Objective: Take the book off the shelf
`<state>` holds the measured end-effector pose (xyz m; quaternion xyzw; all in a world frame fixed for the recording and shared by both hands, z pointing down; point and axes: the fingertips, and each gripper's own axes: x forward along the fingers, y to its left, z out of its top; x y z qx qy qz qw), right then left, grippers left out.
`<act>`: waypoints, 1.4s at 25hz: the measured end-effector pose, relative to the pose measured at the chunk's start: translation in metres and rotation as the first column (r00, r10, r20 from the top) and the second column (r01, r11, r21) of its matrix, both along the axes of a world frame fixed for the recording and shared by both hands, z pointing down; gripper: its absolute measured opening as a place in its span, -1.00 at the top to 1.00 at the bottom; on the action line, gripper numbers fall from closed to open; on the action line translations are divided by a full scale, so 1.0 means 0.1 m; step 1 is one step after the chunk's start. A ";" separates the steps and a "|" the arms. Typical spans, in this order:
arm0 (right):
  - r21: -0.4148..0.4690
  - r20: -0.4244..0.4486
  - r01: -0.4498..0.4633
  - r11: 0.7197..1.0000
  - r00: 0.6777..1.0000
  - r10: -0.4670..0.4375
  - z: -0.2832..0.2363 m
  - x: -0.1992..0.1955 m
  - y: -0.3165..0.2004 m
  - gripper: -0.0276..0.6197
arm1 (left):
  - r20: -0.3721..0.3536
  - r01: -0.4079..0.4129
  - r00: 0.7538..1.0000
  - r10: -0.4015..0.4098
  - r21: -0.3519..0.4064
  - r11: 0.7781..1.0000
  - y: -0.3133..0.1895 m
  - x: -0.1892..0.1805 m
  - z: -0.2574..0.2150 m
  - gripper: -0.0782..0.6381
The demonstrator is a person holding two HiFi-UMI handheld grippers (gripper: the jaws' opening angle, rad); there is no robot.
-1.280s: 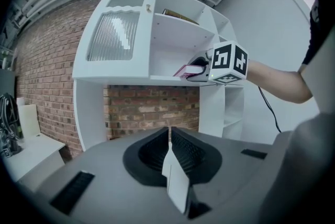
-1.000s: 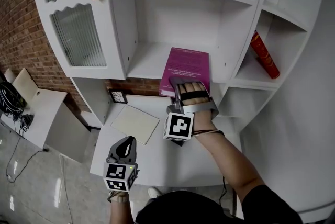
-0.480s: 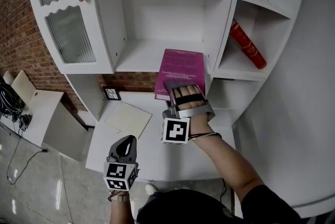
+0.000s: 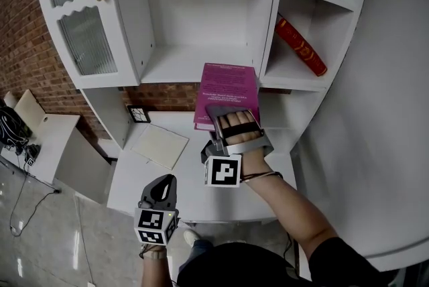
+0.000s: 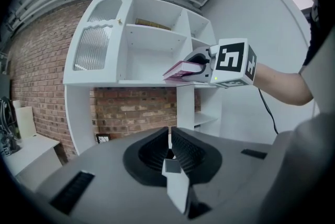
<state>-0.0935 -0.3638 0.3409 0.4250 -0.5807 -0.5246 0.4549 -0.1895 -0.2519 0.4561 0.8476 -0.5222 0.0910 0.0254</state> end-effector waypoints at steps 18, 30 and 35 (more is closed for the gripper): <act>-0.080 0.096 -0.055 0.995 0.993 0.062 0.14 0.46 0.68 0.45 | 0.020 -0.094 0.995 0.094 -0.011 0.996 0.41 0.38 0.02 0.75; -0.155 0.274 -0.164 0.974 0.940 0.202 0.38 1.43 1.09 0.45 | 0.022 -0.237 0.971 0.238 -0.011 0.971 0.53 1.12 0.07 0.76; -0.182 0.382 -0.195 0.964 0.889 0.253 0.47 1.81 1.31 0.45 | 0.023 -0.307 0.951 0.308 -0.007 0.952 0.58 1.46 0.08 0.76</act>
